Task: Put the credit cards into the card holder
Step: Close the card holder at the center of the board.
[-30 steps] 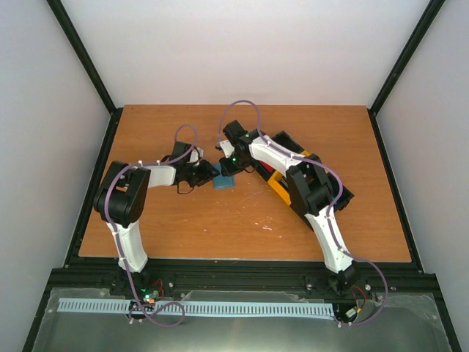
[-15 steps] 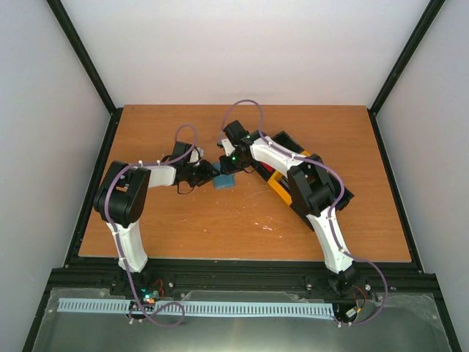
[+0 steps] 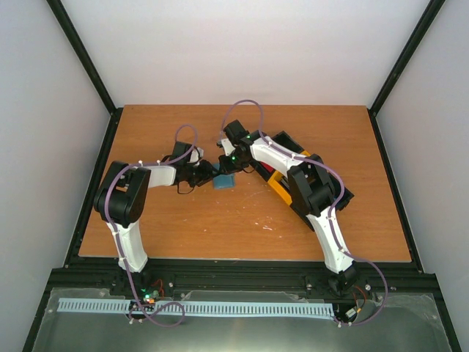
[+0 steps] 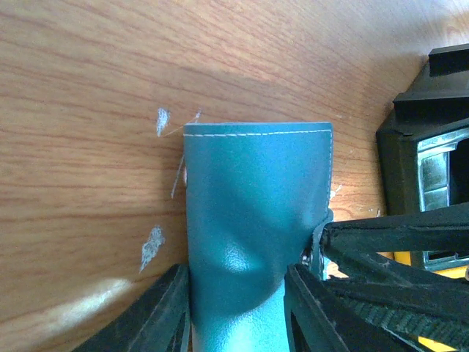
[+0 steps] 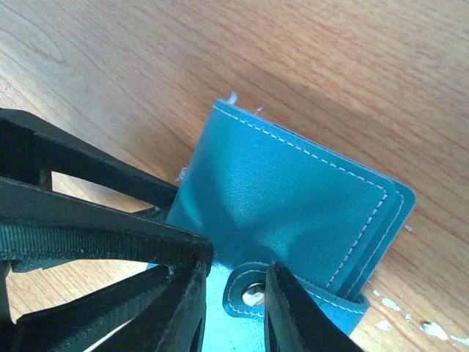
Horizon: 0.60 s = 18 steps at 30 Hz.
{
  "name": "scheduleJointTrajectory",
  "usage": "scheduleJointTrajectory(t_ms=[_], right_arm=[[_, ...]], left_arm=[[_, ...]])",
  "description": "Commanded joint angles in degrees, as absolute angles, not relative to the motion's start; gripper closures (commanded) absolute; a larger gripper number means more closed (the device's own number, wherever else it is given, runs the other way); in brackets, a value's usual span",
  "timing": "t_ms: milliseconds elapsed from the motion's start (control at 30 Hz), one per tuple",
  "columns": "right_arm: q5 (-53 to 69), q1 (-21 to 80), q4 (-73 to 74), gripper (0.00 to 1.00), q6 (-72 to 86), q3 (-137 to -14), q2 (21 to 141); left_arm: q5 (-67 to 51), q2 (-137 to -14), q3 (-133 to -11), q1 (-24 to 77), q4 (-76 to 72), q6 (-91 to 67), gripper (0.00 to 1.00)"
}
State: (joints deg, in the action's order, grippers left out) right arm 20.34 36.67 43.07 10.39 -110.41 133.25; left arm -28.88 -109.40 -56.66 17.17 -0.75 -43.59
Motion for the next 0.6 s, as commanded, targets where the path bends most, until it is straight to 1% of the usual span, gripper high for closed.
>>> scheduleJointTrajectory(t_ms=[0, 167, 300, 467, 567], right_arm=[[19.4, 36.8, 43.8, 0.77, 10.6, -110.4, 132.0], [20.3, 36.8, 42.1, 0.76, 11.1, -110.6, 130.6], [18.9, 36.8, 41.2, 0.75, 11.7, -110.1, 129.0], [15.9, 36.5, 38.5, 0.74, 13.3, -106.1, 125.6], [14.3, 36.1, 37.5, 0.77, 14.3, -104.0, 124.3]], left_arm=[[-25.7, -113.3, -54.7, 18.2, 5.7, -43.7, 0.63], [-25.6, -113.2, -54.9, 18.2, 5.8, -43.7, 0.63], [-25.5, -113.3, -55.1, 18.2, 5.9, -43.6, 0.63], [-25.4, -113.3, -55.2, 18.2, 6.1, -43.6, 0.63], [-25.3, -113.3, -55.2, 18.1, 6.1, -43.6, 0.63]])
